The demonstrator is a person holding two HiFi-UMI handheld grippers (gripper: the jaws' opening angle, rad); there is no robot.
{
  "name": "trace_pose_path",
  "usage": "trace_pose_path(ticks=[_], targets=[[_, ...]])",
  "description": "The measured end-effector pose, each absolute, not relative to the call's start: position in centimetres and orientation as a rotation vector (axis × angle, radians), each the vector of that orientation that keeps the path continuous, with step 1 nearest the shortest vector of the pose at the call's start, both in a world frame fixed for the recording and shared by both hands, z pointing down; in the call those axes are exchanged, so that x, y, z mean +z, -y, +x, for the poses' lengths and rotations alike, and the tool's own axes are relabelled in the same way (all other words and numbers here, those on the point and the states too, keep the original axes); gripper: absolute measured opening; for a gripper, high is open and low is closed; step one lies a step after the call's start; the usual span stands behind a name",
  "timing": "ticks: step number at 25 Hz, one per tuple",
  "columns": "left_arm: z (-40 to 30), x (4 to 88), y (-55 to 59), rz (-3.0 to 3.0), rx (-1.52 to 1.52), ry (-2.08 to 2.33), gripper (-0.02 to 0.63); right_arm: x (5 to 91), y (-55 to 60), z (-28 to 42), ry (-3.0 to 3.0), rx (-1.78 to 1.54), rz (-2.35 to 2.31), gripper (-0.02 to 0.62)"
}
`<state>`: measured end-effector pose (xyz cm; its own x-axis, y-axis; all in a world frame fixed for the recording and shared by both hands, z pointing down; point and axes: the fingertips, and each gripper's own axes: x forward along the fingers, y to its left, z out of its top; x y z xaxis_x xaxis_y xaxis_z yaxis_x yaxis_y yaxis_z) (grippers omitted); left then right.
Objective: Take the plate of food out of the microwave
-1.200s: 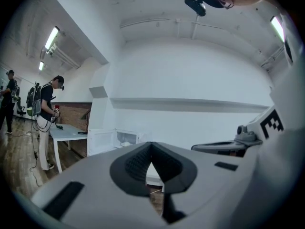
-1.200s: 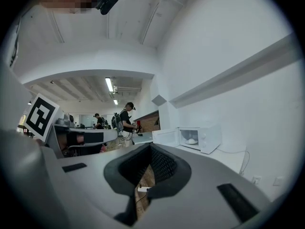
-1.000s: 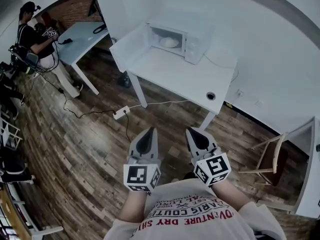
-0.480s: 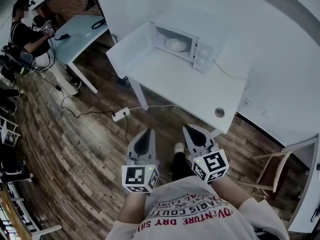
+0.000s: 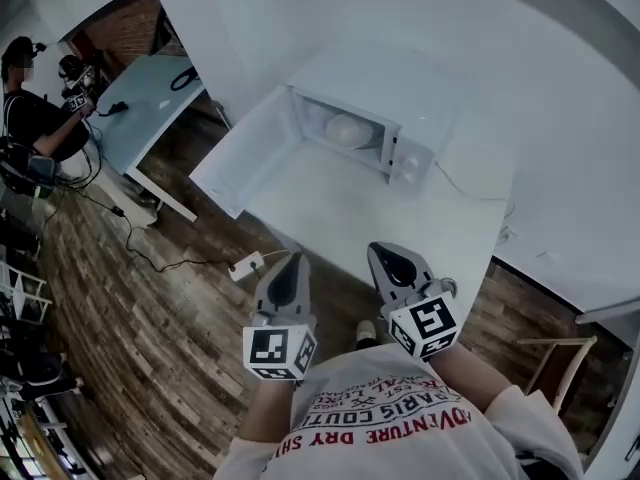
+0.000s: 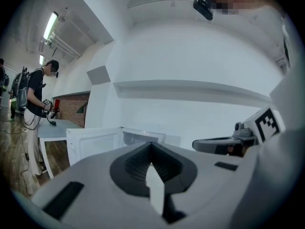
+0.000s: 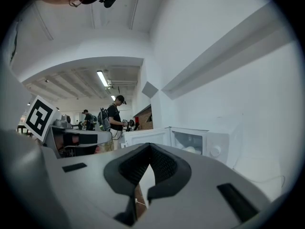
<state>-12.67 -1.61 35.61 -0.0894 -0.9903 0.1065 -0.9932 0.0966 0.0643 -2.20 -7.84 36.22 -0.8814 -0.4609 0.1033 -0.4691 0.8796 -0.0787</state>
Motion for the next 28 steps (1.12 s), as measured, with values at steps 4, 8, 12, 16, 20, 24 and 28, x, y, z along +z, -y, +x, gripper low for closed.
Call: trace_pose_path(ticks=[4,8,12,16,20,24,28], targets=[[-14.2,36.3,6.5,2.036,0.037,2.206,0.006,37.1,12.6,-3.0,2.934,0.185,0.773,0.005],[-15.3,37.3,10.5,2.050,0.070,2.149,0.006,38.1,15.8,-3.9,2.904,0.229,0.816,0.005],[-16.3,38.5,14.4,2.079,0.091,2.052,0.006,39.1,18.9,-5.0,2.868,0.274,0.887,0.005],[-18.3,39.5,18.9,2.111,0.109,1.973,0.006,39.7,22.4,-6.5,2.840,0.289,0.971,0.005],[-20.1,40.1,23.7,2.177,0.127,1.862,0.006,40.3,25.6,-8.5,2.795,0.317,1.070,0.005],[-22.2,40.7,27.5,2.240,0.168,1.755,0.006,41.4,28.1,-11.0,2.733,0.357,1.155,0.005],[-23.8,42.7,30.3,2.270,0.223,1.659,0.006,42.1,30.3,-13.0,2.680,0.382,1.226,0.005]])
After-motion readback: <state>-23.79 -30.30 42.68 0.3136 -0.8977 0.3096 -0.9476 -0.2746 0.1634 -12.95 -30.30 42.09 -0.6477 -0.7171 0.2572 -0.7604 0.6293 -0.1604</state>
